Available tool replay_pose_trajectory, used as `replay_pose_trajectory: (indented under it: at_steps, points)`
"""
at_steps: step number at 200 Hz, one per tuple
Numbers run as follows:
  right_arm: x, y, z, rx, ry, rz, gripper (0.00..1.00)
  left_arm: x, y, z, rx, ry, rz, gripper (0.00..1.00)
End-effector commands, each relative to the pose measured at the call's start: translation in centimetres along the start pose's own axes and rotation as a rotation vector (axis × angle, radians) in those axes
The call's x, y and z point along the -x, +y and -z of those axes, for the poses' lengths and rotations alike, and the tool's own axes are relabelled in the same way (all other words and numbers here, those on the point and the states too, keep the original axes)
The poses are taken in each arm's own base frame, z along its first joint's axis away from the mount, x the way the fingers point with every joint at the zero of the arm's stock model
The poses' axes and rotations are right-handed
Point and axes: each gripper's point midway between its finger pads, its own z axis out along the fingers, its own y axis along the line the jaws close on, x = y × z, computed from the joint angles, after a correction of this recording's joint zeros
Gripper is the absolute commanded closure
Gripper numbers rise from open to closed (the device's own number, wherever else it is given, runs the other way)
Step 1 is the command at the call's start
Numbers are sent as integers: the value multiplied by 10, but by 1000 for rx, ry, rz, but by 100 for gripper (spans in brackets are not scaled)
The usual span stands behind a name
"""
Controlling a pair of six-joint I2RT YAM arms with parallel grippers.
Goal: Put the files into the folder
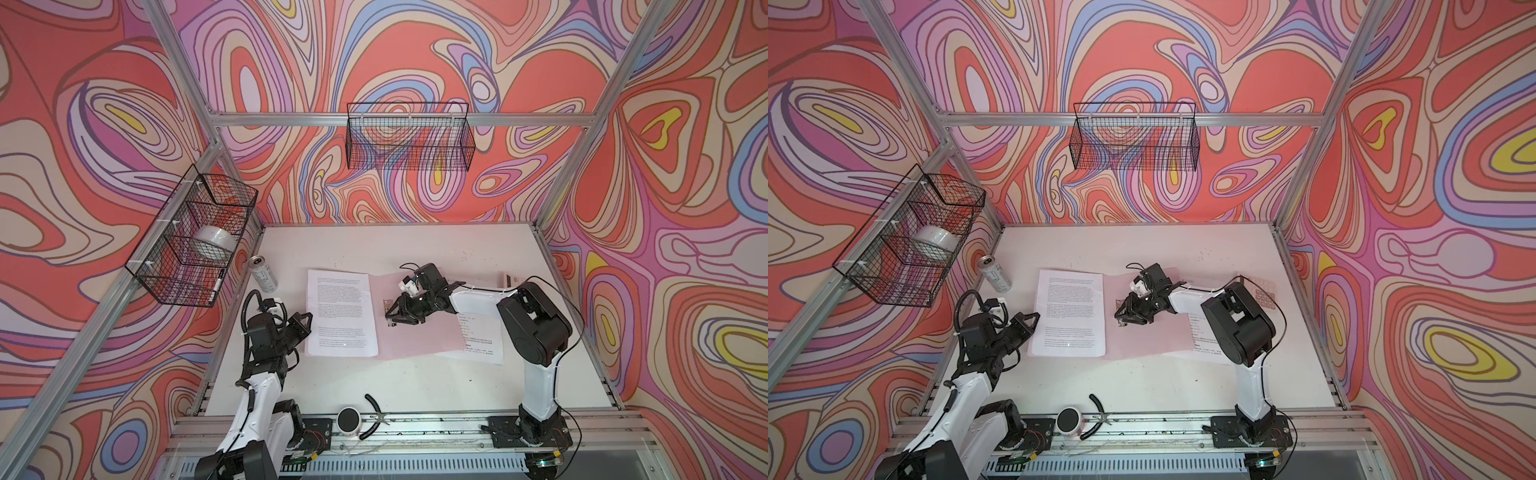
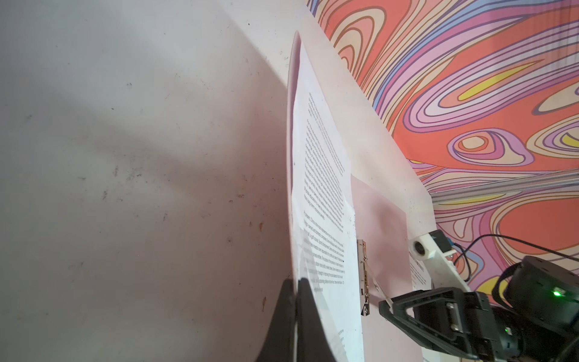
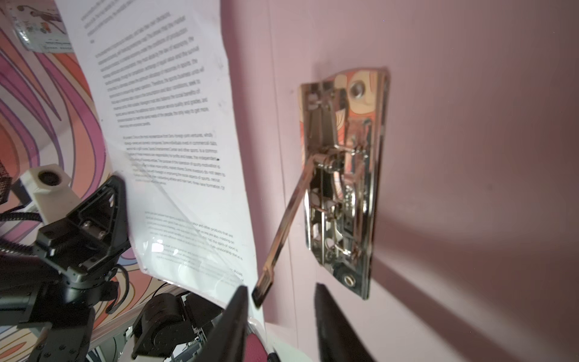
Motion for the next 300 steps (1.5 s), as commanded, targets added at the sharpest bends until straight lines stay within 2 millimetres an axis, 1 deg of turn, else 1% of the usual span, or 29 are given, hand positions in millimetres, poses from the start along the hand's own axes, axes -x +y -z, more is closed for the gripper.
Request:
replay_pose_trajectory:
  at_steps: [1,11,16,21,23,25,29,33,38,48,73,95,131,160,182,219,249,276,289,300]
  points:
    - [5,25,22,25,-39,80,45,18,-5,2,10,-57,-46,100]
    - [7,24,31,-19,-77,95,45,19,-4,2,13,-58,-46,100]
    - [7,24,35,-35,-93,108,48,19,-4,2,15,-59,-46,100]
    - [5,24,39,-44,-101,114,54,19,-4,3,18,-59,-47,100]
    - [5,22,39,-51,-102,113,58,19,-4,3,19,-59,-49,100]
    - [4,21,40,-58,-104,110,63,19,-3,3,21,-60,-49,100]
    - [3,18,41,-75,-102,101,77,19,-3,3,23,-61,-50,100]
    - [2,15,41,-87,-99,100,85,19,-3,3,23,-63,-51,100]
    - [-1,13,41,-89,-90,96,89,19,-3,4,24,-64,-50,100]
    - [-8,5,37,-87,-69,68,91,19,-3,4,25,-65,-50,100]
    - [-22,-12,23,-101,-27,49,91,20,-3,4,29,-68,-48,100]
    - [-26,-18,8,-90,0,43,91,20,-3,4,28,-68,-51,100]
    - [-24,-12,-15,-48,33,50,91,19,-3,4,26,-62,-52,100]
    - [-12,-6,-26,-26,37,60,92,18,-2,3,27,-60,-54,100]
    - [0,4,-31,-18,36,83,93,18,-2,3,26,-59,-56,100]
    - [30,8,-37,-15,13,98,95,17,-2,4,28,-60,-60,100]
    - [63,16,-37,-6,-29,113,95,21,1,5,45,-80,-62,100]
    - [94,18,-47,-7,-38,120,95,28,0,5,54,-95,-73,100]
    - [106,28,-48,28,-43,137,95,30,-2,4,47,-99,-77,100]
    - [114,40,-43,59,-66,147,95,32,-2,4,49,-102,-84,100]
